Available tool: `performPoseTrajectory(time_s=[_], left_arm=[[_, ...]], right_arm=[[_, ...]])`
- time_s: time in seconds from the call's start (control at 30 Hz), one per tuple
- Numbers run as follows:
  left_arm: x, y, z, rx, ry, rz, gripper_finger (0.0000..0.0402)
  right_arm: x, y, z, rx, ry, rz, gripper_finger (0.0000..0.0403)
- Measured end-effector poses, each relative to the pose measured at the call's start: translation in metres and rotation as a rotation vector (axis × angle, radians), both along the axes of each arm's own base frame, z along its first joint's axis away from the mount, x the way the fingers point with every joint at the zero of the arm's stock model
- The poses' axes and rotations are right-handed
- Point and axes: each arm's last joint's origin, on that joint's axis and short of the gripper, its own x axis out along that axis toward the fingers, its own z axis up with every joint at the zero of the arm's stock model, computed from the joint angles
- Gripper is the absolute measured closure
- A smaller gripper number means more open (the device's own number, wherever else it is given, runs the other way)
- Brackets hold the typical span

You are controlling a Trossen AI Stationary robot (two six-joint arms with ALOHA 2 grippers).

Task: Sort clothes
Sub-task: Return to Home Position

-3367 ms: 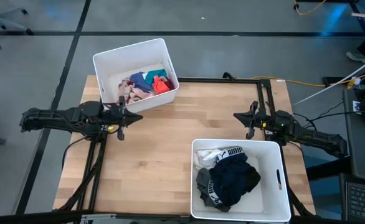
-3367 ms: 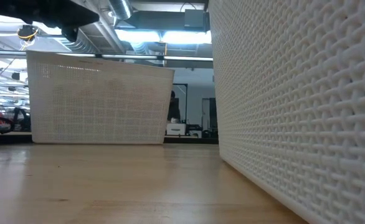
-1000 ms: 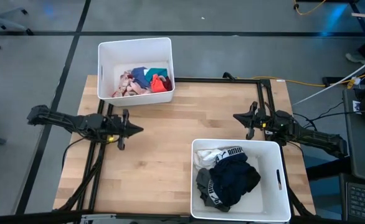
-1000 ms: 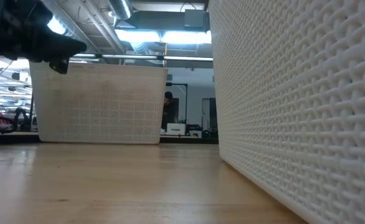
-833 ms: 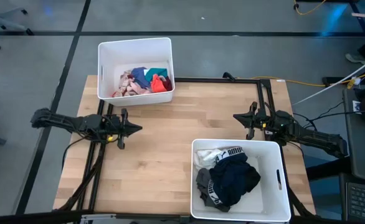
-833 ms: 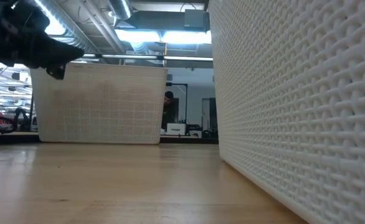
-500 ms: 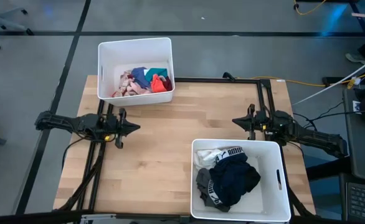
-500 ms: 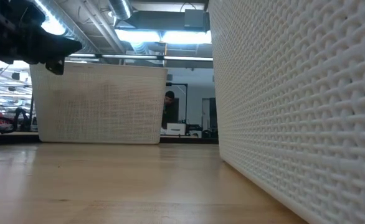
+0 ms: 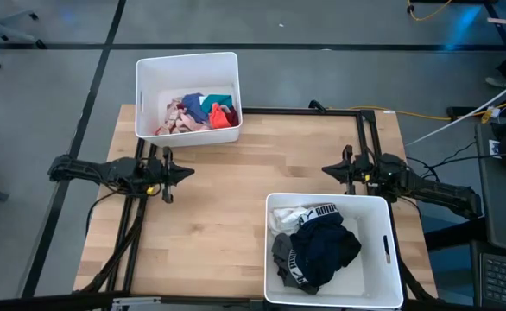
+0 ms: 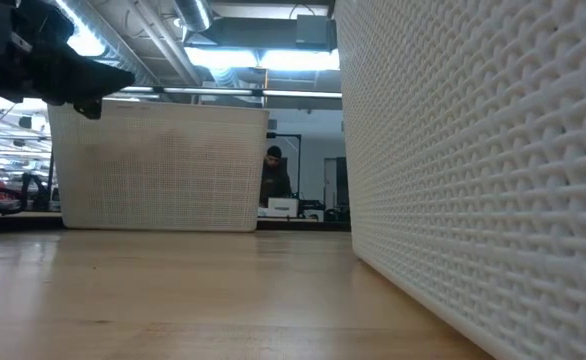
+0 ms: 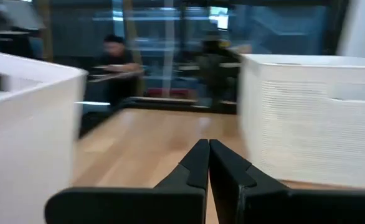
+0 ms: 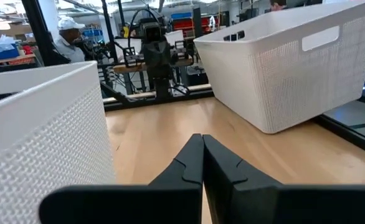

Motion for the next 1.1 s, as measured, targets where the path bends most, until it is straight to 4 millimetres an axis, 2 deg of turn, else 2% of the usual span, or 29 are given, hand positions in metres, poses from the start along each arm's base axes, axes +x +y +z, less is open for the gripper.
performPoseTrajectory(time_s=[0.1, 0.17, 0.5, 0.63, 1.1], left_arm=[[0.001, -0.004, -0.003, -0.024, 0.003, -0.160, 0.0401], [0.001, -0.004, -0.004, -0.025, 0.008, -0.206, 0.0401], [0.002, 0.006, -0.003, 0.057, 0.010, -0.064, 0.0400], [0.002, 0.007, -0.004, 0.152, 0.028, -0.046, 0.0400], [0.002, 0.007, -0.004, 0.151, 0.028, -0.046, 0.0400]], right_arm=[[0.000, 0.000, 0.001, -0.003, -0.012, 0.000, 0.0397], [0.000, 0.000, 0.002, -0.004, -0.017, 0.001, 0.0397], [0.000, 0.000, 0.002, -0.004, -0.024, 0.000, 0.0397], [0.000, 0.000, 0.002, -0.004, -0.022, -0.011, 0.0397], [0.000, -0.001, 0.002, -0.004, -0.022, -0.019, 0.0397]])
